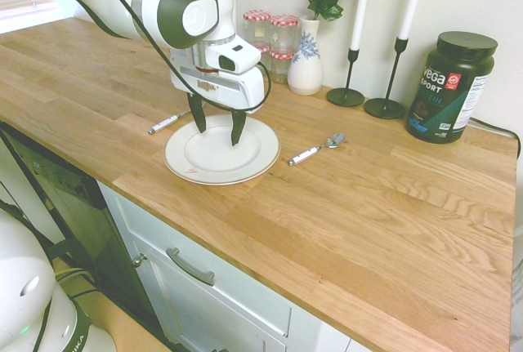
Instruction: Put the spoon into the plate
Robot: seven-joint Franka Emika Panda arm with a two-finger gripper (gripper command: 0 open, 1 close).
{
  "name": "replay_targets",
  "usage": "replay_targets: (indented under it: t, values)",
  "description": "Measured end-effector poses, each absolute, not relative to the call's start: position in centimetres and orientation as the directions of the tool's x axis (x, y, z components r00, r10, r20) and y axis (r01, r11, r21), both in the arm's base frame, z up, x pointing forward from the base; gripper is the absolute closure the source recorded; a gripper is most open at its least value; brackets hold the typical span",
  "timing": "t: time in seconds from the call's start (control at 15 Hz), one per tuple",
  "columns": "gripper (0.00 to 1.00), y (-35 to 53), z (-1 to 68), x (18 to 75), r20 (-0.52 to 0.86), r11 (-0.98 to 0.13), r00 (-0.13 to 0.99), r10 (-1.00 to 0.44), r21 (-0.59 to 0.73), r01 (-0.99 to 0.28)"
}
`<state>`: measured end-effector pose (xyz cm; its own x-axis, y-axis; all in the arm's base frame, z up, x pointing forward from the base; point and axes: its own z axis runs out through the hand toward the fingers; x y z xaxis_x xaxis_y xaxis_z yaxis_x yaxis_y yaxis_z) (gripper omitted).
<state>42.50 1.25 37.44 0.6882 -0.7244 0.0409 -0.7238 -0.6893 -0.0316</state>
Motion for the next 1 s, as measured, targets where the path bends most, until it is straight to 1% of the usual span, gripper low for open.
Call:
replay_targets:
  t: [0.13,0.2,0.33,0.47,0.6,0.67,0.87,1.0]
  values:
    - [0.00,1.2,37.4,42.5,0.035,-0.687,0.686,-0.727,-0.028,-0.726]
    - [0.00,1.1,37.9,42.8,0.038,-0.668,0.666,-0.745,-0.037,-0.744]
    - [0.00,-0.1,39.9,44.0,0.047,-0.581,0.579,-0.814,-0.065,-0.812]
    - [0.00,-3.6,41.5,46.1,0.062,-0.470,0.466,-0.883,-0.086,-0.879]
    - [0.00,-7.9,41.0,48.2,0.103,-0.374,0.366,-0.925,-0.075,-0.924]
    - [0.00,-9.4,40.3,49.0,0.109,-0.343,0.335,-0.936,-0.067,-0.937]
    - [0.00,-12.6,38.8,50.6,0.076,-0.288,0.284,-0.956,-0.048,-0.957]
    - [0.00,-14.4,38.1,51.4,0.059,-0.271,0.269,-0.961,-0.035,-0.962]
